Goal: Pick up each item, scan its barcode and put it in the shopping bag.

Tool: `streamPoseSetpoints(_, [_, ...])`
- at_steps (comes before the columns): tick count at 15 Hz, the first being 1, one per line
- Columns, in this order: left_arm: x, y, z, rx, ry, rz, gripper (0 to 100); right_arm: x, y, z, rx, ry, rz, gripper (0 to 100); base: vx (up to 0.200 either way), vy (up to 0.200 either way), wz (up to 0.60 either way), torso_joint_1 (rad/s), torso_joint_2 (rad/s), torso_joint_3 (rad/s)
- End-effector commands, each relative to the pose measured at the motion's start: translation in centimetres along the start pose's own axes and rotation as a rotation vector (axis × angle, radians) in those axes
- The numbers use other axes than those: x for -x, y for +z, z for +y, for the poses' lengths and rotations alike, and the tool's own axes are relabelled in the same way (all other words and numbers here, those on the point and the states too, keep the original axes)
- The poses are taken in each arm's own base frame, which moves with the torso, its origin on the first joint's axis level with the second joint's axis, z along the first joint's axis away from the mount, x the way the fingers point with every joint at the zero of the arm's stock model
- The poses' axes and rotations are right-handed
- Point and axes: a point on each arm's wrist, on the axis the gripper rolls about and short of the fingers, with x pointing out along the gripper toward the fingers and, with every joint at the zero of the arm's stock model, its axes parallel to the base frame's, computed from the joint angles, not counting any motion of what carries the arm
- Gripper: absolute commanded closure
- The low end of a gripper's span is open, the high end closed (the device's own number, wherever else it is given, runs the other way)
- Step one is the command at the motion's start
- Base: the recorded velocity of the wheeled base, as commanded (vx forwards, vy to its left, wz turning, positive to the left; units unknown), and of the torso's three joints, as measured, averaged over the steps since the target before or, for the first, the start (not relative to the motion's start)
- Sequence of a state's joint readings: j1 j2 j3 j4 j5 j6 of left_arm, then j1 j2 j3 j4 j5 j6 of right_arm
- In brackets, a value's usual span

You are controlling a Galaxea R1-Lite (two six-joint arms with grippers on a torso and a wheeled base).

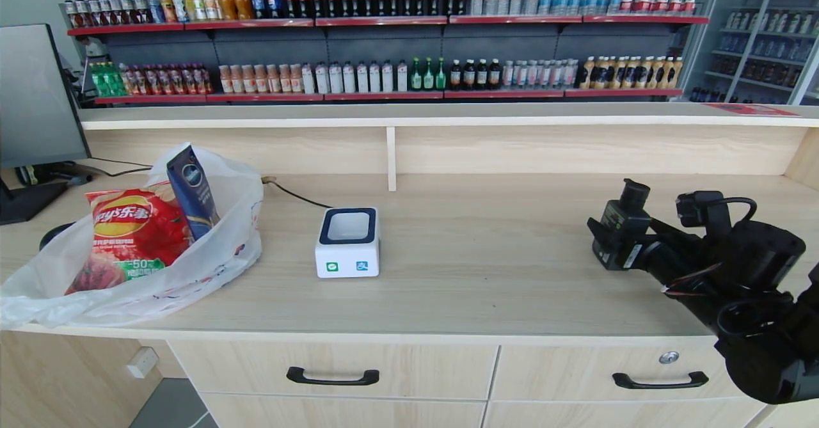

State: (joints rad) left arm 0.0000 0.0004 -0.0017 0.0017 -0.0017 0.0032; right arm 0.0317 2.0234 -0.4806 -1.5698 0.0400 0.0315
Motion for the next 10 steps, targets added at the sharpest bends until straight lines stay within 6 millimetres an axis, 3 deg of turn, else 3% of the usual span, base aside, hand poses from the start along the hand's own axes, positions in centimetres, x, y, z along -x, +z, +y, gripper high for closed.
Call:
streamPoseSetpoints(1, [0.0, 0.0, 0.0, 0.0, 0.002, 0.0, 0, -0.47, -0.88, -0.18, 0.0, -0.005, 0.022, 0, 0.0, 0.0, 0.0, 0.0, 0.0, 0.0])
streamPoseSetpoints(6, [-0.01, -0.05, 0.0, 0.002, 0.0, 0.001, 0, -0.78, -1.18, -0.35, -0.015, -0.01, 0.027, 0, 0.0, 0.0, 0.0, 0.0, 0.0, 0.0])
streamPoseSetpoints(7, [-0.01, -0.05, 0.0, 0.003, 0.0, 0.001, 0, -0.86, -1.1, -0.35, -0.017, -0.01, 0.022, 100, 0.0, 0.0, 0.0, 0.0, 0.0, 0.0])
streamPoseSetpoints(10, [0.0, 0.0, 0.0, 0.003, 0.0, 0.0, 0, -1.01, -0.89, -0.4, -0.035, -0.011, 0.011, 100, 0.0, 0.0, 0.0, 0.0, 0.0, 0.0])
